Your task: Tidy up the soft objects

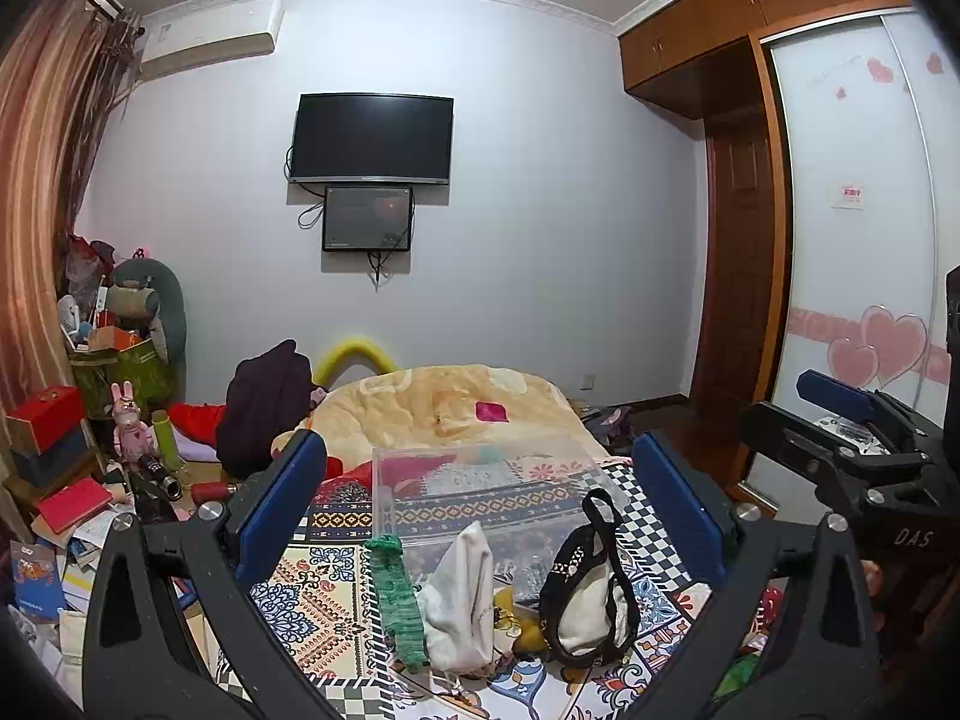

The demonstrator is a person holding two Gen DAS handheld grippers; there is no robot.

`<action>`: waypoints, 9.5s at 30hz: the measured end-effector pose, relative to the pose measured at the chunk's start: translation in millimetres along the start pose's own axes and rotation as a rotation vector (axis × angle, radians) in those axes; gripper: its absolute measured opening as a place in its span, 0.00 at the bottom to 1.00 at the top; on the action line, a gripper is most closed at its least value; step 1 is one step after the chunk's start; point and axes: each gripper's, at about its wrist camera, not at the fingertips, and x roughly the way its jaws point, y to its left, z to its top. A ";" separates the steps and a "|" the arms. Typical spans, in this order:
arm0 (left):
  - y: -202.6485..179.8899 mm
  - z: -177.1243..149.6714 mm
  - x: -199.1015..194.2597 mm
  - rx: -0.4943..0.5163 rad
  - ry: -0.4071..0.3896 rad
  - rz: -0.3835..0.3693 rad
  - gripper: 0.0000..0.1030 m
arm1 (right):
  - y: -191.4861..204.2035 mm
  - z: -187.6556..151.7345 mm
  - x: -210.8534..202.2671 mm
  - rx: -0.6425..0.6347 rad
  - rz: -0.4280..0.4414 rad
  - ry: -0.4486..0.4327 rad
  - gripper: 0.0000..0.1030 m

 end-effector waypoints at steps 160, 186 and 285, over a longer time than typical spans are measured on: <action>59.3 -29.2 200.7 -0.114 0.391 0.000 0.17 | -13.0 -8.5 175.4 -0.085 0.091 0.219 0.11; 51.4 -59.3 253.9 -0.106 0.590 -0.061 0.33 | -6.6 -51.2 225.9 -0.102 0.164 0.584 0.33; 42.0 -104.0 110.1 -0.180 0.522 -0.134 0.20 | -58.9 -126.0 148.0 0.132 0.140 0.624 0.22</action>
